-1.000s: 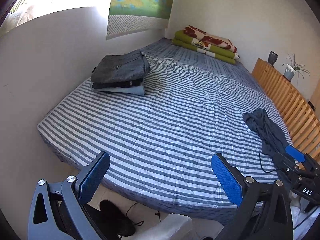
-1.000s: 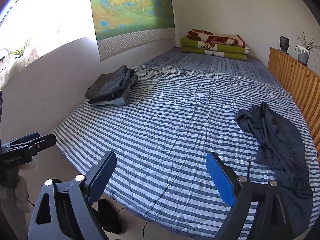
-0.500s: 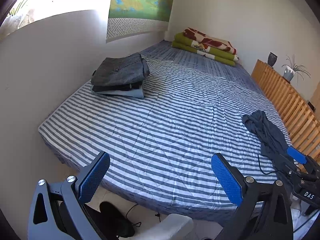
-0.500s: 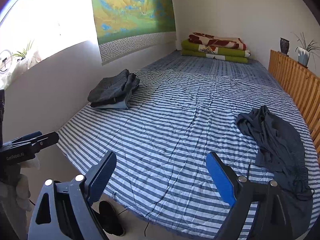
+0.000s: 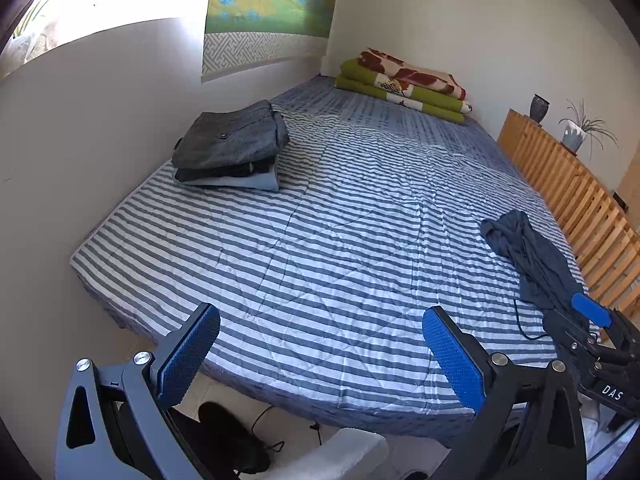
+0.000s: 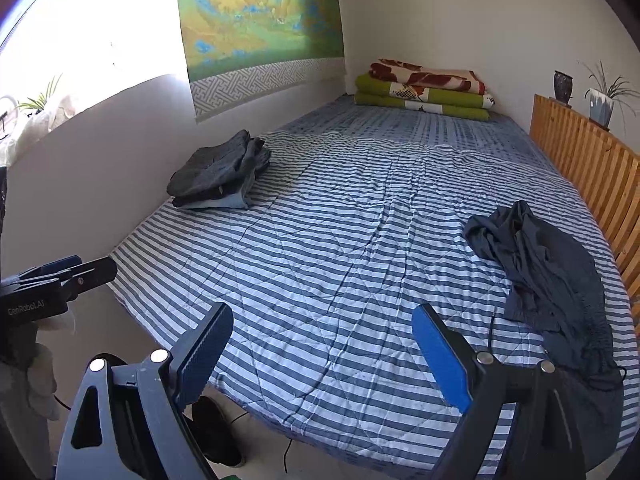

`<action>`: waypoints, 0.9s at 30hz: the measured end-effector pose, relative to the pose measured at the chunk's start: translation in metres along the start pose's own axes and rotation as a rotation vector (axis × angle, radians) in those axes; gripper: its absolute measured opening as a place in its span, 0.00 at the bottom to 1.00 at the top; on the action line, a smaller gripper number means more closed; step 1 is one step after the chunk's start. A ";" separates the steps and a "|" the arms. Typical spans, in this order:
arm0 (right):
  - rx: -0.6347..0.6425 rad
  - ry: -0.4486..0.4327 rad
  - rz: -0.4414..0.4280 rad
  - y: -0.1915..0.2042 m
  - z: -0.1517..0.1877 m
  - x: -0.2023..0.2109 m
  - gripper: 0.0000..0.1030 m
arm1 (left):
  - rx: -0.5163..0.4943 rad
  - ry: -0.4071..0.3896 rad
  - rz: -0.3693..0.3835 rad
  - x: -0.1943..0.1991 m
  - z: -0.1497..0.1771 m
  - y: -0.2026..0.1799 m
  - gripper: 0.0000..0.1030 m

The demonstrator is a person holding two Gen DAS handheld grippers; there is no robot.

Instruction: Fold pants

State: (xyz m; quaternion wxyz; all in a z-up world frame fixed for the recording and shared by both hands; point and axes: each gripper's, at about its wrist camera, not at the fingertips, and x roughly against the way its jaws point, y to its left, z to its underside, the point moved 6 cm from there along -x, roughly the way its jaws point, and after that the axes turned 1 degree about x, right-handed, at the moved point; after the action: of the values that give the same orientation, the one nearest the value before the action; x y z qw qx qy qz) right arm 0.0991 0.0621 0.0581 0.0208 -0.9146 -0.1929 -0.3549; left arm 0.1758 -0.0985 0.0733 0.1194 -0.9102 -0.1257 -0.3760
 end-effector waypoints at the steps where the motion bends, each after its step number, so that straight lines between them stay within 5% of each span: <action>1: -0.001 0.000 0.002 -0.001 0.000 0.000 0.86 | -0.001 0.001 -0.001 0.000 0.000 0.000 1.00; 27: 0.003 0.022 -0.002 0.005 0.003 -0.006 0.86 | -0.003 0.000 0.000 0.001 0.000 0.006 1.00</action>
State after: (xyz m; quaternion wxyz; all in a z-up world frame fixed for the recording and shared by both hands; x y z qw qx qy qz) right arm 0.0993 0.0561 0.0522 0.0239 -0.9104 -0.1942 -0.3646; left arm 0.1784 -0.1037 0.0736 0.1182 -0.9103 -0.1254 -0.3763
